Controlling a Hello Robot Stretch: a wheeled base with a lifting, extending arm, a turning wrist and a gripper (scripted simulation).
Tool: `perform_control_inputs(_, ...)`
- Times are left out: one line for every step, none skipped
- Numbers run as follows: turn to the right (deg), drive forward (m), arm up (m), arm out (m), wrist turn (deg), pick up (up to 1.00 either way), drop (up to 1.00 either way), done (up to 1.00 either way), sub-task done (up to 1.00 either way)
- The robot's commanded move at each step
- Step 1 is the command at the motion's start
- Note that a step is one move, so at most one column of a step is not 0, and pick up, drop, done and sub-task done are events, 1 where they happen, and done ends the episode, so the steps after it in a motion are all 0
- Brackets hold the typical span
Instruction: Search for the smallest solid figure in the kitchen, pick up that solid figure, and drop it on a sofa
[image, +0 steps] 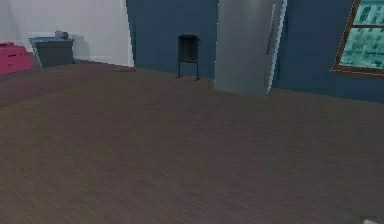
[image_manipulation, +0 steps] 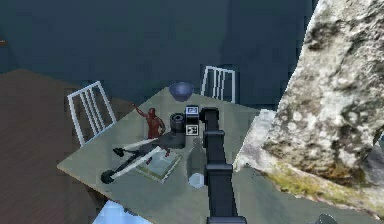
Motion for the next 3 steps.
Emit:
perform_control_inputs(0.0,0.0,0.0,0.0,45.0,0.0,0.0,0.0,0.0)
perform_control_inputs(0.0,0.0,0.0,0.0,15.0,0.0,0.0,0.0,0.0)
perform_control_inputs(0.0,0.0,0.0,0.0,0.0,1.0,0.0,0.0,0.0)
